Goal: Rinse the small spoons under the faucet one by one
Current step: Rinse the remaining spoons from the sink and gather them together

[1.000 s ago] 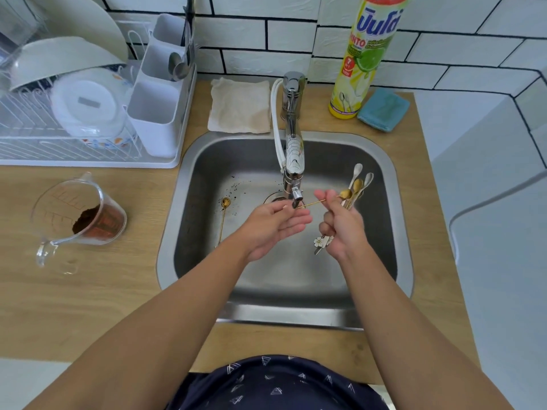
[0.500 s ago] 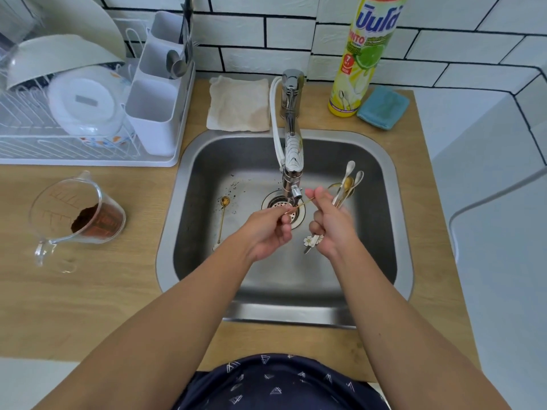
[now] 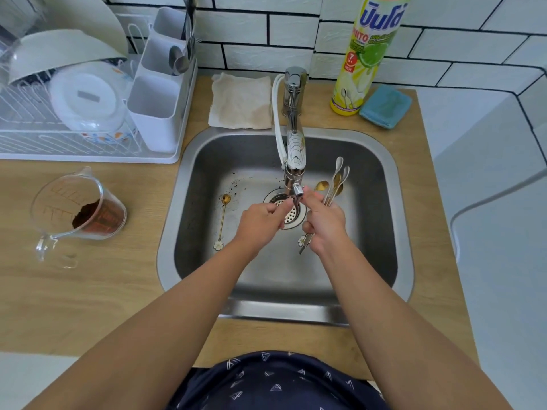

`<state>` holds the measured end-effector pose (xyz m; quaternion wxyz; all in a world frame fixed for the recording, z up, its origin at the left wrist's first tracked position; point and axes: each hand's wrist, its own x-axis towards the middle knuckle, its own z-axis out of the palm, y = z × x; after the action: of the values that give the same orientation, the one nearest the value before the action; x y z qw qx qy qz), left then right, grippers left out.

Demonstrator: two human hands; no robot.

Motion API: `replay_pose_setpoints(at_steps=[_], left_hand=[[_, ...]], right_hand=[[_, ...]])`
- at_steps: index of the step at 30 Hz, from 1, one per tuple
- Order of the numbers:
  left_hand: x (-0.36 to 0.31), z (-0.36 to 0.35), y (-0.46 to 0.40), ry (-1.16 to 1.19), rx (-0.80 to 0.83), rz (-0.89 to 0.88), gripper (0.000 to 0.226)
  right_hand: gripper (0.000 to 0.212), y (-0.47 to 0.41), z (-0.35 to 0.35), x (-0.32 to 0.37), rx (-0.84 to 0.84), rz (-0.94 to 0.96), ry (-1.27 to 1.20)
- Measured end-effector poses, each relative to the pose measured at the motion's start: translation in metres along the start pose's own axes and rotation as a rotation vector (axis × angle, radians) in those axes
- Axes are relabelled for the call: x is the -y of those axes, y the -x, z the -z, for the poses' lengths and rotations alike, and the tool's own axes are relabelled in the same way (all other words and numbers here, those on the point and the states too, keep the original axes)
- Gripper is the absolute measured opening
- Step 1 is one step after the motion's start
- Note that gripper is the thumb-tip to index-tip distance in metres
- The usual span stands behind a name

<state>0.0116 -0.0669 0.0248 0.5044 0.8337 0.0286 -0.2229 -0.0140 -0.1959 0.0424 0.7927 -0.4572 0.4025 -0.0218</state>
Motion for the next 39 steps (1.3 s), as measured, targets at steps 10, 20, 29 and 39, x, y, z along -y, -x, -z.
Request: replay_pose_setpoints(at_steps=[10,20,29,39], left_hand=[[-0.006,0.001,0.002,0.051,-0.064,0.062,0.051],[-0.002,0.011,0.002,0.526,0.312,0.175,0.018],[-0.006,0.0,0.002,0.062,0.113,-0.015,0.031],[-0.003,-0.003,-0.001,0.29,0.236,0.081,0.022]], right_hand=[[0.022,-0.004,0.002,-0.007,0.043,-0.058,0.1],[0.026,-0.014,0.015,0.004,0.034,-0.008,-0.018],[0.02,-0.007,0.001,0.006,-0.11,0.041,-0.064],[0.022,-0.013,0.011,-0.002,-0.185,-0.015,-0.001]])
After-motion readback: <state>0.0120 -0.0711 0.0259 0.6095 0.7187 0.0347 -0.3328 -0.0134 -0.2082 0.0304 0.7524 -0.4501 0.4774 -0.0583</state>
